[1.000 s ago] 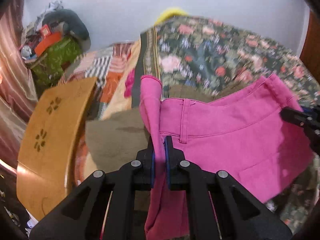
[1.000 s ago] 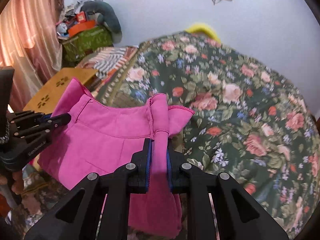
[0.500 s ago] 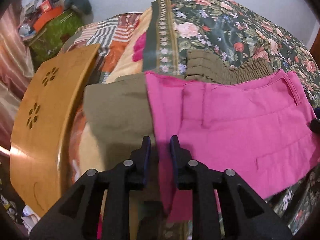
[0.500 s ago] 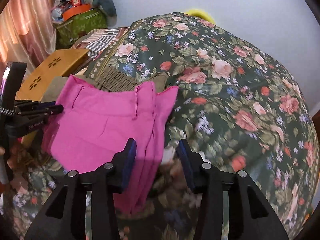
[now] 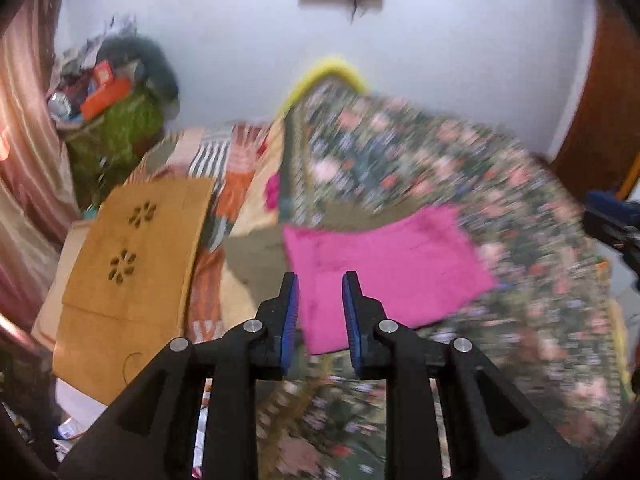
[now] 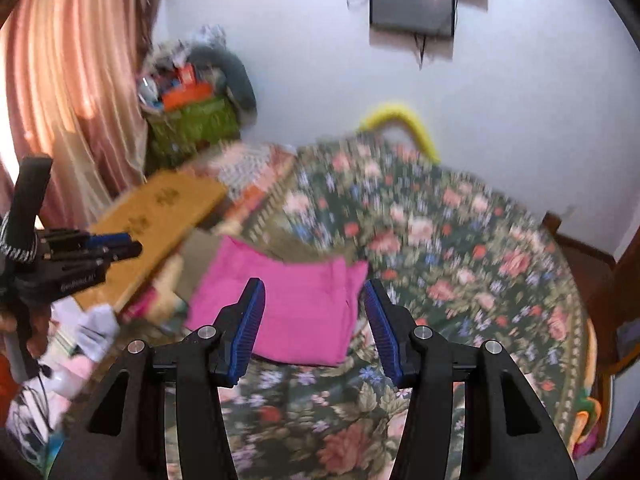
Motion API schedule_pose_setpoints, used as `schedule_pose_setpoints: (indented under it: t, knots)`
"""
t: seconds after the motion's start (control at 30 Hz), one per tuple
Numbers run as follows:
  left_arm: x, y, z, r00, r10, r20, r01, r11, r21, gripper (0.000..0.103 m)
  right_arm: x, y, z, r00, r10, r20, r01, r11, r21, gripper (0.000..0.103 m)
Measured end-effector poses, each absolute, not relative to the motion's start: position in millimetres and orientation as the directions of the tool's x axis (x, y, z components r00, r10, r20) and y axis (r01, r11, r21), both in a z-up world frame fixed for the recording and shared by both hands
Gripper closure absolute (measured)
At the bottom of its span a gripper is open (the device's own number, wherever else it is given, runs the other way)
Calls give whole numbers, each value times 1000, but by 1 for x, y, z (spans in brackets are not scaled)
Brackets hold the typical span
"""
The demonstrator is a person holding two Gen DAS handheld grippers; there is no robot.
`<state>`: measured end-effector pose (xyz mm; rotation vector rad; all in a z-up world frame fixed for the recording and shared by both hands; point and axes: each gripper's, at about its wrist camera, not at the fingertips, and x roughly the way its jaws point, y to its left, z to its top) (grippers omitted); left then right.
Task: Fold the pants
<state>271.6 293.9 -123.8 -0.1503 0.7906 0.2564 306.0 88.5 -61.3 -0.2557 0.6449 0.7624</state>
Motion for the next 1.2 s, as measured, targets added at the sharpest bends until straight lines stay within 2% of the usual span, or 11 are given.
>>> schedule_pose_setpoints:
  t: [0.07, 0.13, 0.27, 0.57, 0.63, 0.7, 0.8, 0.9, 0.93, 1.03, 1.2]
  knots:
    - [244, 276, -92, 735, 135, -664, -245, 967, -74, 78, 280, 76, -34, 574, 594, -564, -712, 702, 14, 49]
    - [217, 258, -66, 782, 127, -610, -217, 973, -75, 69, 259, 64, -17, 598, 620, -508, -711, 703, 20, 41]
    - [162, 222, -24, 852, 179, -492, -217, 976, -19, 66, 213, 39, 15, 626, 664, -409, -720, 694, 26, 41]
    - [52, 164, 25, 942, 202, -269, -216, 976, -24, 63, 109, 0, 58, 659, 722, -211, -741, 672, -17, 40]
    - [36, 154, 30, 951, 204, -232, -215, 976, -24, 61, 93, -5, 59, 664, 726, -179, -740, 672, -19, 31]
    - [24, 147, 33, 957, 195, -213, -207, 978, -33, 59, 78, -9, 60, 666, 730, -149, -741, 671, -22, 29]
    - [7, 140, 36, 961, 204, -187, -216, 975, -49, 46, 66, -10, 57, 670, 731, -130, -739, 674, -23, 27]
    - [-7, 139, 35, 964, 206, -165, -221, 972, -77, 26, 62, -13, 55, 684, 721, -114, -726, 688, -8, 4]
    - [-9, 140, 35, 965, 208, -162, -223, 971, -83, 22, 60, -14, 54, 688, 717, -110, -722, 692, -3, 0]
    - [-16, 138, 36, 958, 243, -150, -256, 964, -74, 7, 56, -16, 55, 709, 698, -101, -701, 713, 0, 0]
    - [-23, 137, 36, 958, 254, -136, -266, 961, -74, 0, 57, -22, 54, 718, 685, -124, -687, 726, 32, 0]
